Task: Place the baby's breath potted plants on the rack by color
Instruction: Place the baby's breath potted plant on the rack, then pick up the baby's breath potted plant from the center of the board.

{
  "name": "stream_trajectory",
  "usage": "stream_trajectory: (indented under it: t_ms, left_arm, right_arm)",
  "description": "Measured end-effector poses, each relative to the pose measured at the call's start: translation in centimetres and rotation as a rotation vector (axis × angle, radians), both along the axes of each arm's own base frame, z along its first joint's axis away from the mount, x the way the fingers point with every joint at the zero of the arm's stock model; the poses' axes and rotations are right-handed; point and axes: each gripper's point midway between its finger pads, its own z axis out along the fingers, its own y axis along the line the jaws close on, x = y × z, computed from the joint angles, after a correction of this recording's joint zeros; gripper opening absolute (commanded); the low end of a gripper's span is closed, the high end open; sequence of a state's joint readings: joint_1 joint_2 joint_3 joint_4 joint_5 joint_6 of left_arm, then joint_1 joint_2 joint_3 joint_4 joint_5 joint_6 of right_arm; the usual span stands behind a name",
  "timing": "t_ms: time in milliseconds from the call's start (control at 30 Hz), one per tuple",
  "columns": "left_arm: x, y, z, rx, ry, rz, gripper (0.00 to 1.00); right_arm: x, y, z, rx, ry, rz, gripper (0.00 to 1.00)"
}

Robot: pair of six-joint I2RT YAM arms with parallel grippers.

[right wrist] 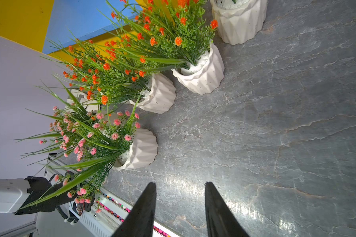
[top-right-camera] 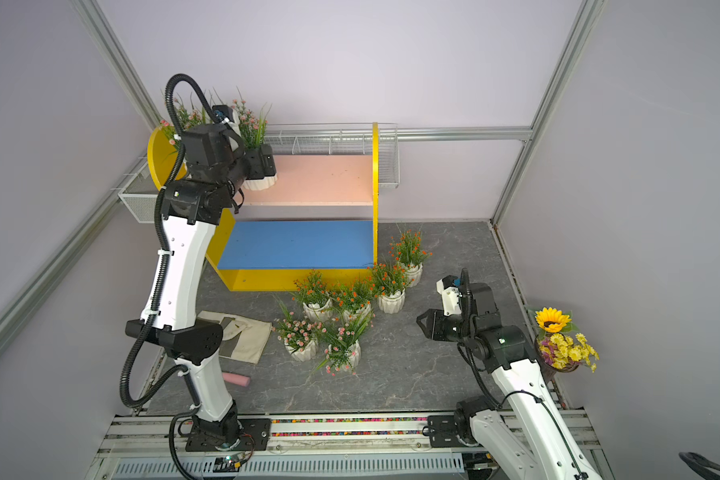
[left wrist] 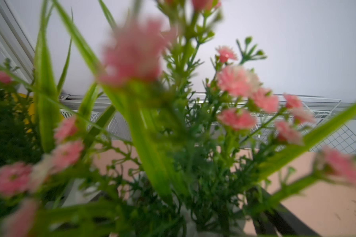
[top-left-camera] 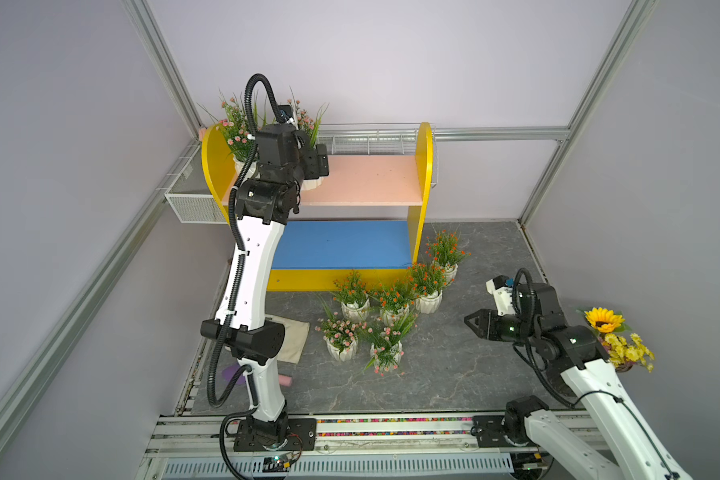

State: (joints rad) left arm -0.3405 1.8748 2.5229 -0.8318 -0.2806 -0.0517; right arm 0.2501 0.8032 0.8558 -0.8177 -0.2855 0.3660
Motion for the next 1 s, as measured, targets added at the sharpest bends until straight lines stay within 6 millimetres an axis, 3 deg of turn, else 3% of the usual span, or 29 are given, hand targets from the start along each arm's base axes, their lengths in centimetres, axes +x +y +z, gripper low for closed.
stream_trajectory:
  t_ms: [233, 367, 533, 667, 833, 1000]
  left_arm:
    - [-4.2, 0.1, 2.0, -0.027, -0.042, -0.032, 1.00]
    - [-6.1, -0.3, 1.0, -0.033, -0.032, -0.055, 1.00]
    - [-9.0, -1.5, -3.1, -0.029, 0.018, -0.096, 1.00]
    - [-11.6, -1.3, -6.3, -0.062, 0.039, -0.126, 1.00]
    - [-14.4, -1.0, -9.7, -0.135, 0.043, -0.166, 1.00]
    - [-15.7, -2.5, -14.5, -0.183, 0.095, -0.235, 0.98]
  right_arm:
    - [0.4, 0.1, 0.2, 0.004, -0.015, 0.001, 0.42]
    - [0.6, 0.2, 0.1, 0.006, -0.021, 0.000, 0.42]
    - [0.7, 0.2, -0.4, 0.007, -0.021, 0.001, 0.42]
    - [0.4, 0.6, -1.4, 0.004, -0.004, 0.019, 0.42]
    - [-0.4, 2.3, -3.3, -0.009, 0.034, 0.079, 0.41]
    - [-1.0, 4.1, -5.6, -0.038, 0.072, 0.129, 0.38]
